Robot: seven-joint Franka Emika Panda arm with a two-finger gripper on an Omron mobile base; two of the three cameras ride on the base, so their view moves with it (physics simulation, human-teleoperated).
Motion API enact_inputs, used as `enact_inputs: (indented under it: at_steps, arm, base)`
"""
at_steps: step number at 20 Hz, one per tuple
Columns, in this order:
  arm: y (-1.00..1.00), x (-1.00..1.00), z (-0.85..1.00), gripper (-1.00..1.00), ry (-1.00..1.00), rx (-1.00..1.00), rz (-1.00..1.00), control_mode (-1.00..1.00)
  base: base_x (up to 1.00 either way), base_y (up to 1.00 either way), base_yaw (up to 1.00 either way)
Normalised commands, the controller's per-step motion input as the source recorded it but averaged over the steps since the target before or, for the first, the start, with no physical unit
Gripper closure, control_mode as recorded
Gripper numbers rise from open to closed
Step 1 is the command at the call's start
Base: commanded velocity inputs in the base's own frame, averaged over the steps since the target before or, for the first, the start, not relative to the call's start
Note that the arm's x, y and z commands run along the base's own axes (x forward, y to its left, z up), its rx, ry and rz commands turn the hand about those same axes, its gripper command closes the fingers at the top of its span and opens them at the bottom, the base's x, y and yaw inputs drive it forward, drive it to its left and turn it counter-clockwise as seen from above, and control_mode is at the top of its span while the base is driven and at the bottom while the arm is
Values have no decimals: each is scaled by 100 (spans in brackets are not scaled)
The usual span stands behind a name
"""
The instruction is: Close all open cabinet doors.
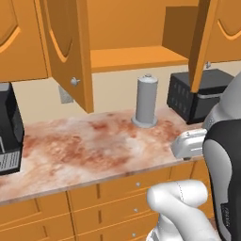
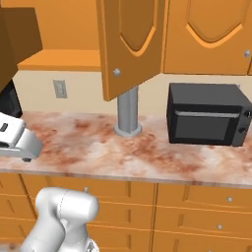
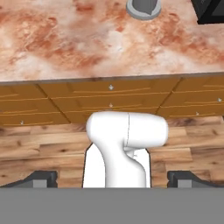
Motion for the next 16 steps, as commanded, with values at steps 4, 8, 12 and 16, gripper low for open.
enact_inputs:
  at_steps: [4,8,12,16]
  arm:
    - [0,0,0,-100,0,0,0,100]
    - [0,0,0,-100,0,0,0,100]
    - [0,0,0,-100,0,0,0,100]
    - [0,0,0,-100,0,0,0,100]
  base:
    - [21,20,1]
    - [-4,16,1]
    - [-10,19,1]
    - [-11,26,7]
